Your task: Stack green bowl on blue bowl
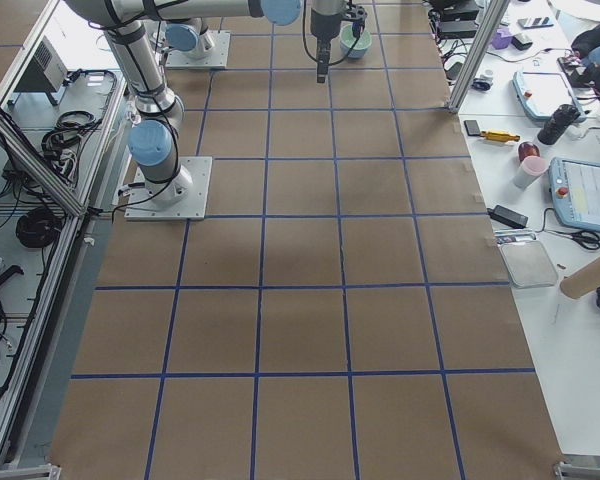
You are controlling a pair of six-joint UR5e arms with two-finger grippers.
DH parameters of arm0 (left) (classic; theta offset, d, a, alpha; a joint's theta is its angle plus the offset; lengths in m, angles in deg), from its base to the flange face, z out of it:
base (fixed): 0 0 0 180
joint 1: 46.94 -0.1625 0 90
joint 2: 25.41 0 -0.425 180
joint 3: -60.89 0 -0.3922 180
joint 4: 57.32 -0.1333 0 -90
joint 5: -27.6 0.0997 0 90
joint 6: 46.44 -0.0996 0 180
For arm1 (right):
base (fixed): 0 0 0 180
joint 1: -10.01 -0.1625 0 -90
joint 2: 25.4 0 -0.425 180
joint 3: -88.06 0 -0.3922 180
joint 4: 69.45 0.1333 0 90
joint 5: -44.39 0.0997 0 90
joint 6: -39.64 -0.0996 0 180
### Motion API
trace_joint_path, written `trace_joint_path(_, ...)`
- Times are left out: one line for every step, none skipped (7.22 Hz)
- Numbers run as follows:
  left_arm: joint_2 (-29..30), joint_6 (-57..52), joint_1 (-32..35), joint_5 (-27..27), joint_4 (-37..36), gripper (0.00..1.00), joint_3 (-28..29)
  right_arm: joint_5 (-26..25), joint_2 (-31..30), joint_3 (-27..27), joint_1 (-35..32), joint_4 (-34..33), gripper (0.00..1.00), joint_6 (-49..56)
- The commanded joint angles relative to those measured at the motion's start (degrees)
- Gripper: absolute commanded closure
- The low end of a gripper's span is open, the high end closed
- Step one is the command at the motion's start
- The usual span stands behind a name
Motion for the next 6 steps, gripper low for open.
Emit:
trace_joint_path(-0.84,-0.2,-1.36,-0.3,0.87,0.08,0.06,0.0,0.0,-0.09,0.0,0.06,0.0,0.0)
trace_joint_path(-0.84,-0.2,-1.19,-0.3,0.6,0.08,0.06,0.0,0.0,0.0,0.0,-0.03,0.0,0.0)
trace_joint_path(-0.93,-0.2,-1.19,-0.22,0.69,0.08,0.23,0.0,0.0,0.0,0.0,0.06,0.0,0.0)
trace_joint_path(-0.93,-0.2,-1.36,-0.21,0.69,0.06,0.23,0.0,0.0,0.0,0.0,-0.03,0.0,0.0)
trace_joint_path(-0.75,-0.2,-1.36,-0.3,0.17,0.06,0.15,0.0,0.0,-0.09,0.0,0.06,0.0,0.0)
trace_joint_path(-0.75,-0.2,-1.36,-0.22,-0.19,0.06,-0.12,0.0,0.0,0.0,0.0,0.06,0.0,0.0)
